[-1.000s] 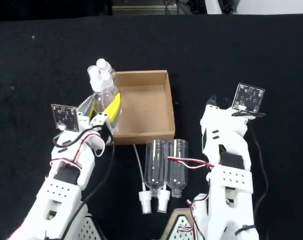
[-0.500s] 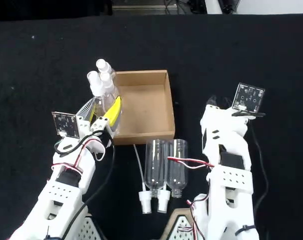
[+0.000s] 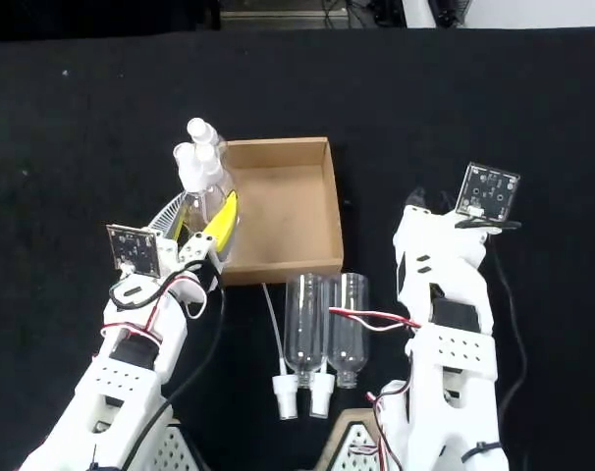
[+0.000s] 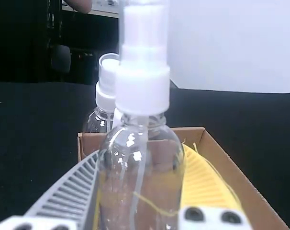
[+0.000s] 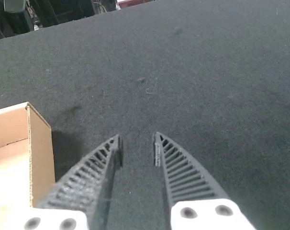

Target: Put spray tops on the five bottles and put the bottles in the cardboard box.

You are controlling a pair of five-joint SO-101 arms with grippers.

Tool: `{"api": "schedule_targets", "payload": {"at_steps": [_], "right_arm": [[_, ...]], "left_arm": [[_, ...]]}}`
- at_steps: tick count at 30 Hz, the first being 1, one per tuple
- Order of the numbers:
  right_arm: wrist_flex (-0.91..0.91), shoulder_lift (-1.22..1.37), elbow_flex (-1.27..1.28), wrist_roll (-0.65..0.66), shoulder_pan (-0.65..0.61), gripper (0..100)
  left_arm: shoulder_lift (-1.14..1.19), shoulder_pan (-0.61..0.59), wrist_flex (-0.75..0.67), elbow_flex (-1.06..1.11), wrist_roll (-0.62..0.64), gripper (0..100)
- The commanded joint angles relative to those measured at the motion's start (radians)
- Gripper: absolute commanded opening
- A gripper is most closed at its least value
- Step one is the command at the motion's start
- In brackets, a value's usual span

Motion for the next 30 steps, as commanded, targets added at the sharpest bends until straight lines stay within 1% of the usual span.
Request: {"api": "schedule_targets", "payload": {"at_steps": [1, 5, 11, 15, 20, 24, 30], "right_arm": [[-0.025, 0.002, -0.01, 0.014, -0.026, 9.2], [-0.025, 0.002, -0.01, 0.014, -0.026, 9.2], [-0.025, 0.002, -0.01, 0.014, -0.026, 9.2], [-0.025, 0.002, -0.01, 0.014, -0.026, 9.2], [-0.025, 0.002, -0.01, 0.014, -0.028, 9.2], [-0.025, 0.002, -0.01, 0.014, -0.028, 9.2], [-0.025, 0.002, -0.01, 0.014, -0.028, 9.2]], "left_arm": [[0.006, 0.01, -0.006, 0.001, 0.026, 4], [0.006, 0.005, -0.011, -0.002, 0.034, 4], [0.006, 0.013, -0.028, -0.07, 0.037, 4], [0.006, 0.028, -0.034, -0.047, 0.029, 4], [0.006, -0.002, -0.037, -0.045, 0.028, 4], [0.008, -0.001, -0.091, -0.038, 0.029, 4], [0.009, -0.007, -0.089, -0.038, 0.028, 4]]}}
